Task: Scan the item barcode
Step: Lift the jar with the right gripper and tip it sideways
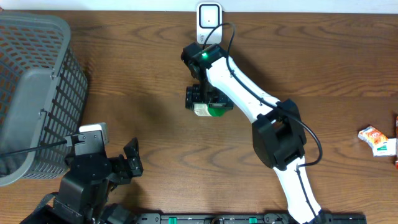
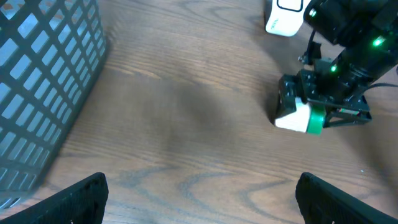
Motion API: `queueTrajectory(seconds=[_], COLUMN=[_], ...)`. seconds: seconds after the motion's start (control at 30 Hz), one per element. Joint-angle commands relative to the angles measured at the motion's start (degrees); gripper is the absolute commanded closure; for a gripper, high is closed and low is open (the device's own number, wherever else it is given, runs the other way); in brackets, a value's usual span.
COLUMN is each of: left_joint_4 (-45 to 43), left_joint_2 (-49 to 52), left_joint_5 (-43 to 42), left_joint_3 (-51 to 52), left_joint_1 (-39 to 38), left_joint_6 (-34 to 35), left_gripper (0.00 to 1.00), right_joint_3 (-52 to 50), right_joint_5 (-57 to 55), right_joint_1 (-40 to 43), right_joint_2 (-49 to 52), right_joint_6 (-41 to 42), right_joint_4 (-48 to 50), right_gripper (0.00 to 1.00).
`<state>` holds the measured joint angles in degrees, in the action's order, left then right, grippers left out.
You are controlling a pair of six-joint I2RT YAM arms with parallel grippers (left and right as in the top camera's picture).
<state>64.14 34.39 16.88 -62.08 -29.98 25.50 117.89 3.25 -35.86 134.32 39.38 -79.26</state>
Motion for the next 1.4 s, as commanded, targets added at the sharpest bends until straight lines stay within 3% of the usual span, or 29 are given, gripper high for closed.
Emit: queueTrajectory(seconds=[0.0, 0.3, 0.93, 1.1, 1.37], left_joint_4=[0.17, 1.88, 2.25, 2.25, 2.25], left_joint_2=[-0.04, -0.04, -0.04, -0.04, -0.04], left_joint_5=[0.76, 0.76, 0.76, 0.76, 0.76], left_joint_3=[-0.83, -0.83, -0.83, -0.83, -0.83], left_joint_1=[0.39, 0.39, 0.39, 0.39, 0.39], left_joint_6=[0.26, 0.28, 0.28, 0.28, 0.28], left_gripper=[0.04, 0.03, 0.03, 0.03, 0.03], right_joint_3=[-0.02, -0.02, -0.04, -0.15, -2.64], right_joint_5=[0.46, 0.50, -0.17, -0.13, -0.13], right_joint_1=[0.28, 1.01, 1.25, 1.27, 1.27], right_joint_2=[-0.87, -1.27, -2.51, -2.51, -2.43], right_joint_6=[-0.90, -1.20, -10.21, -12.07, -13.31], right_joint_4=[-0.59, -1.64, -2.40, -1.73, 1.22], right_gripper=[0.01, 0.02, 0.01, 0.08, 0.01])
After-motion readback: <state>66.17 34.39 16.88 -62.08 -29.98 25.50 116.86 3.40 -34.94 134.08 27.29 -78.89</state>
